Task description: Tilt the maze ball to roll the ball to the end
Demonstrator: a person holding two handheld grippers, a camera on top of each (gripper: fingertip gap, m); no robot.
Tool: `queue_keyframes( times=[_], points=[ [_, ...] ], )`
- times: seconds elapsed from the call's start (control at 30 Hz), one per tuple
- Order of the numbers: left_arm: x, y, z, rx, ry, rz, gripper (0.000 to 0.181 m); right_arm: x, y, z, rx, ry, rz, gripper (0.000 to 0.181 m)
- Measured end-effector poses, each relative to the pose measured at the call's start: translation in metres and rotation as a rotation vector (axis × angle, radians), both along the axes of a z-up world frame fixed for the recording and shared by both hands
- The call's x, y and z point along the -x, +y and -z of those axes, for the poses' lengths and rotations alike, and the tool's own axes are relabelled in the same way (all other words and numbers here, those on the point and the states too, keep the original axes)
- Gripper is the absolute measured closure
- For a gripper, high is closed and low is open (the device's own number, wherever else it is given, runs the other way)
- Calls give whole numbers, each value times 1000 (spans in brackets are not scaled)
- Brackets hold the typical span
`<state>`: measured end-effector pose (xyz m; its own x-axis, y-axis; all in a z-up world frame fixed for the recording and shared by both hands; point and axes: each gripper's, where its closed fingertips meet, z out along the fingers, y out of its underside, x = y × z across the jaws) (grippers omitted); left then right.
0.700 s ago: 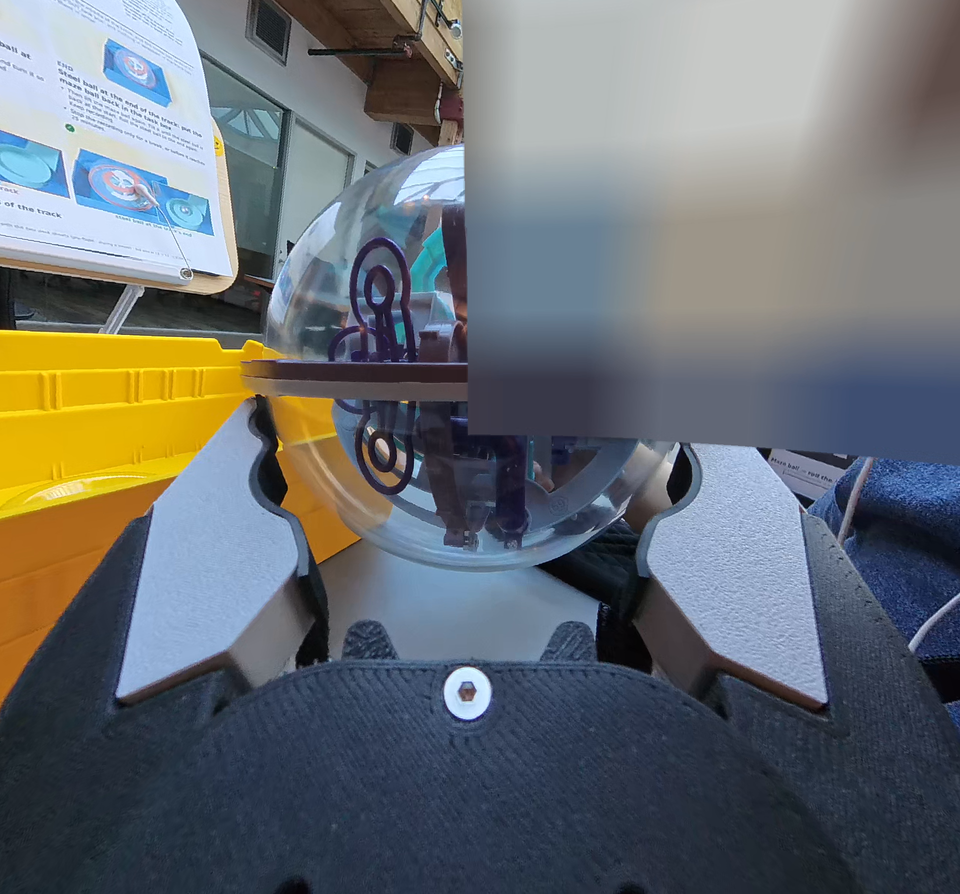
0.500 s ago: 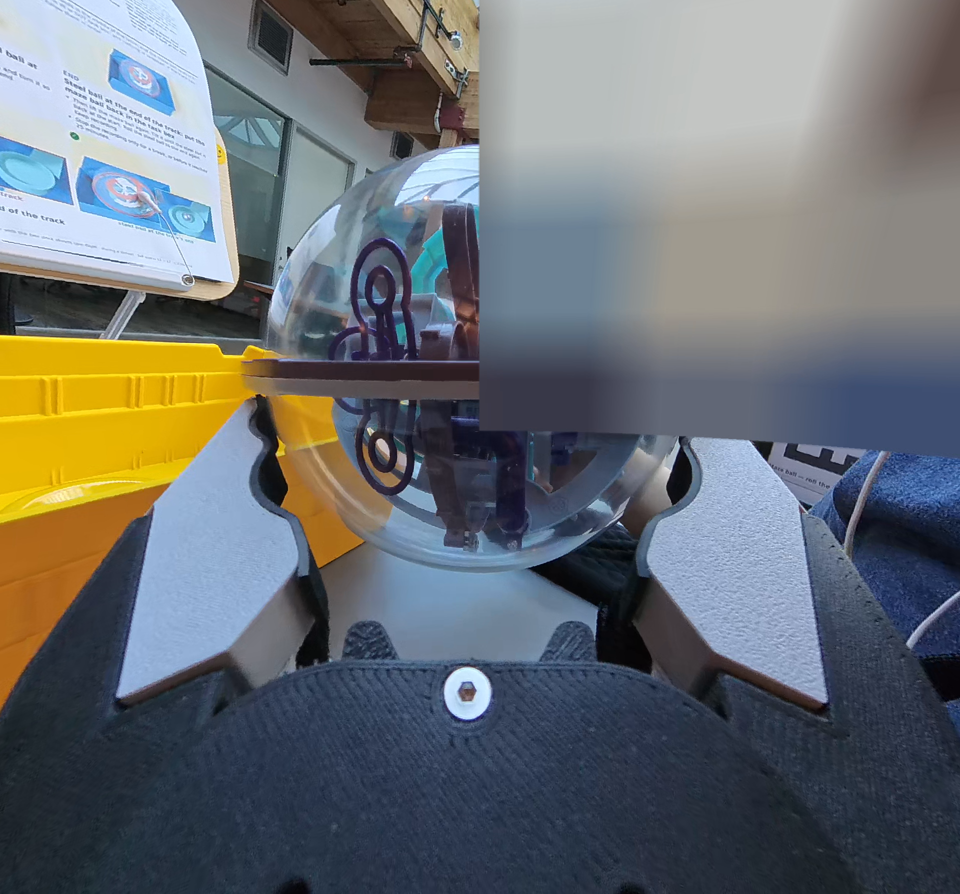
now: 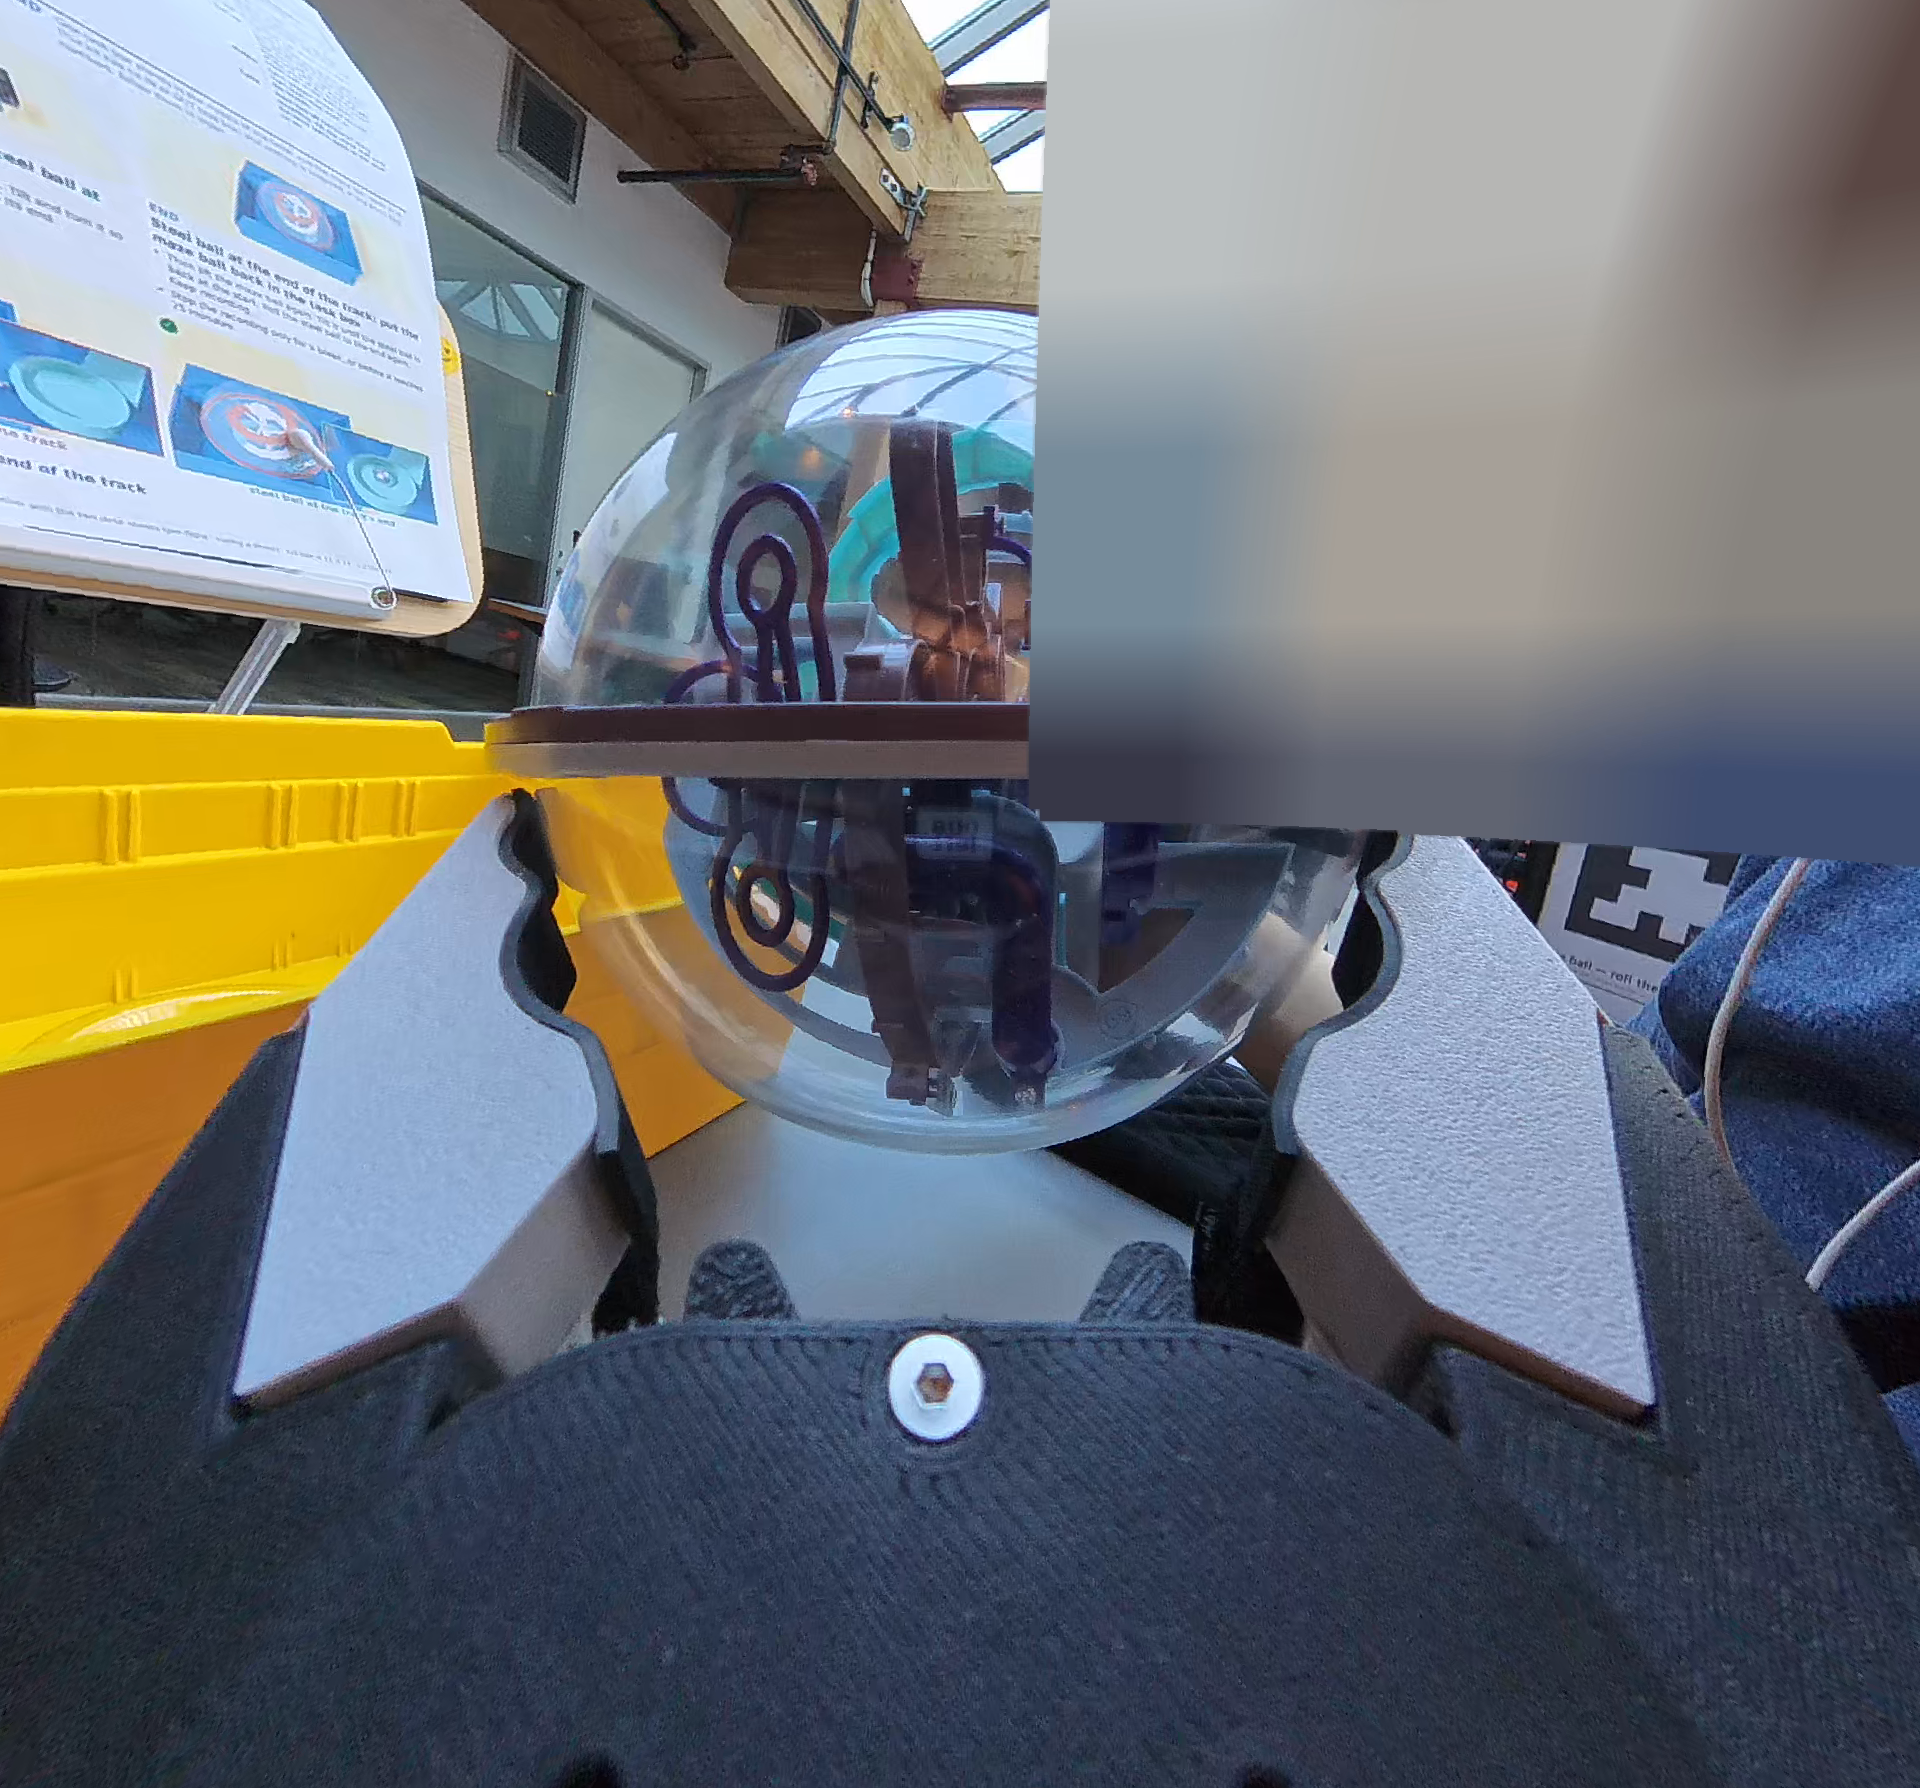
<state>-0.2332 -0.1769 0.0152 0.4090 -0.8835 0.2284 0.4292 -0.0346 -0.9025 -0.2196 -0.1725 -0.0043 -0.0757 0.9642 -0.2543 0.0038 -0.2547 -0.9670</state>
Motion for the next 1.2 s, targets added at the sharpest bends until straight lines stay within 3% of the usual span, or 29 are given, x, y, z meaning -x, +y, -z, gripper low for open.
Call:
queue_keyframes(
  times=[0.6, 1.2],
  points=[
    [4, -3, -7, -48, -36, 0, 32, 3, -5, 5, -19, -66, -20, 24],
    [0, -4, -1, -82, 42, 19, 31, 1, -5, 8, -82, -39, -11, 24]
  ],
)
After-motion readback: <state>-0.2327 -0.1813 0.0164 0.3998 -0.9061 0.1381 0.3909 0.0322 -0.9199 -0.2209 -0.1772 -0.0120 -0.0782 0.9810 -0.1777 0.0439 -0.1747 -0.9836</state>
